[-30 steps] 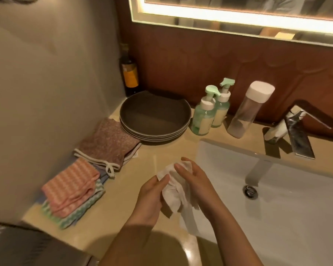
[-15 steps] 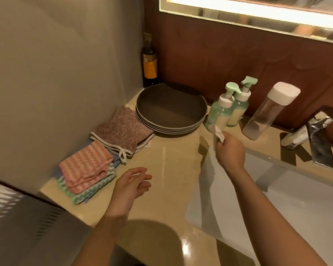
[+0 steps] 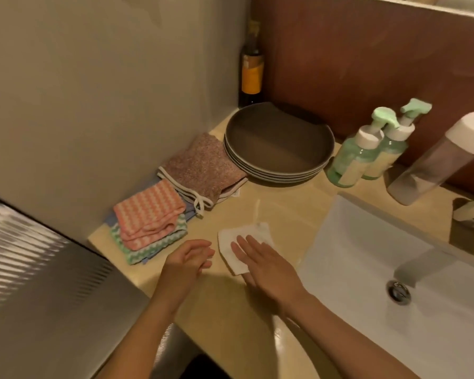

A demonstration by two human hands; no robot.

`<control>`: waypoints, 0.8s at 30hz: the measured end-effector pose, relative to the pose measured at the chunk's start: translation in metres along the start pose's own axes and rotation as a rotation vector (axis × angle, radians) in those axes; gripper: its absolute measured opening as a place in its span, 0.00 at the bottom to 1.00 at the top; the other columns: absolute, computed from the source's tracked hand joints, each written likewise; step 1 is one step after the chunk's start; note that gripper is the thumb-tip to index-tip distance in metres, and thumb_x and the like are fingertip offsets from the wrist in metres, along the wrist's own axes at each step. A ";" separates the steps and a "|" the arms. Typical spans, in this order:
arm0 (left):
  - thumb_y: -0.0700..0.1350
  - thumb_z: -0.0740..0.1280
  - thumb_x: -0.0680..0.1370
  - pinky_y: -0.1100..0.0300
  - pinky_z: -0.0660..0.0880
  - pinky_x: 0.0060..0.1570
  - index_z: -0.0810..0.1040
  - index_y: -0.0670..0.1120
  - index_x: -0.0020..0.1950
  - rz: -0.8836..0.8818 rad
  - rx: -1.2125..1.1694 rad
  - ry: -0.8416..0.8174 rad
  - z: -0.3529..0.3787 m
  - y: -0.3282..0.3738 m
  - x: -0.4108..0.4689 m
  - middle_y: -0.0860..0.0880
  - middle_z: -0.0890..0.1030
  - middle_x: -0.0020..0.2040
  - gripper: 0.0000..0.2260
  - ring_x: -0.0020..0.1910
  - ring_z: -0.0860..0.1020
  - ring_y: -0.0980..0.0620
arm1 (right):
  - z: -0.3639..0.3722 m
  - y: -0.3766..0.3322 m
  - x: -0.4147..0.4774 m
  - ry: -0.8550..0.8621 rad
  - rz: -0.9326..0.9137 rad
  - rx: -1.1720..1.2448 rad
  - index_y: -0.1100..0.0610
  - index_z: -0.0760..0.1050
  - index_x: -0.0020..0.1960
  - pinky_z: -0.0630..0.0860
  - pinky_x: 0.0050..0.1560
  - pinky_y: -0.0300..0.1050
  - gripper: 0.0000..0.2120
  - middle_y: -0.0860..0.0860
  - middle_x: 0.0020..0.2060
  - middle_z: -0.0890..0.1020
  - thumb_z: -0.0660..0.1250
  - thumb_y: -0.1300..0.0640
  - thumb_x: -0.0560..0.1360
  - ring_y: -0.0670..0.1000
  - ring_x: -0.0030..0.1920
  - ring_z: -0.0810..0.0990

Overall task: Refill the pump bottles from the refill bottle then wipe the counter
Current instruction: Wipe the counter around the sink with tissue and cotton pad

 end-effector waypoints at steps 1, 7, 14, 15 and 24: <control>0.44 0.70 0.73 0.57 0.75 0.52 0.79 0.49 0.53 0.008 0.042 -0.020 0.002 0.000 0.003 0.46 0.82 0.54 0.10 0.51 0.80 0.50 | -0.005 0.007 -0.001 0.014 -0.003 -0.014 0.52 0.69 0.71 0.62 0.66 0.47 0.27 0.49 0.69 0.72 0.49 0.48 0.74 0.50 0.67 0.72; 0.43 0.67 0.77 0.69 0.68 0.60 0.73 0.51 0.64 0.263 0.404 -0.155 0.005 0.034 0.029 0.49 0.71 0.69 0.15 0.66 0.70 0.55 | -0.025 0.038 0.053 0.066 0.137 0.079 0.51 0.38 0.78 0.39 0.73 0.42 0.27 0.48 0.77 0.42 0.35 0.46 0.80 0.48 0.76 0.40; 0.51 0.59 0.80 0.49 0.44 0.74 0.64 0.59 0.73 0.385 1.358 -0.252 -0.010 0.050 0.054 0.54 0.43 0.78 0.20 0.77 0.40 0.48 | -0.041 0.062 0.107 0.065 0.273 0.063 0.59 0.48 0.77 0.46 0.75 0.48 0.26 0.54 0.77 0.51 0.48 0.54 0.82 0.55 0.76 0.49; 0.51 0.58 0.81 0.48 0.41 0.74 0.62 0.61 0.73 0.382 1.418 -0.268 -0.011 0.050 0.056 0.54 0.39 0.78 0.21 0.76 0.37 0.48 | -0.041 0.057 0.107 0.083 0.269 0.058 0.59 0.49 0.77 0.47 0.75 0.48 0.25 0.54 0.77 0.52 0.49 0.55 0.81 0.55 0.76 0.49; 0.60 0.61 0.77 0.43 0.39 0.72 0.39 0.61 0.76 0.361 1.645 -0.331 0.011 0.036 0.089 0.44 0.32 0.76 0.37 0.76 0.37 0.42 | -0.003 -0.034 0.042 0.111 -0.042 0.169 0.55 0.79 0.61 0.72 0.60 0.44 0.23 0.51 0.61 0.79 0.55 0.56 0.70 0.52 0.59 0.79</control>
Point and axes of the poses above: each hand's wrist, its own x-axis towards the middle knuckle, its own z-axis out of the palm, y = z × x, the point moved 6 cm from there along x, towards the middle knuckle
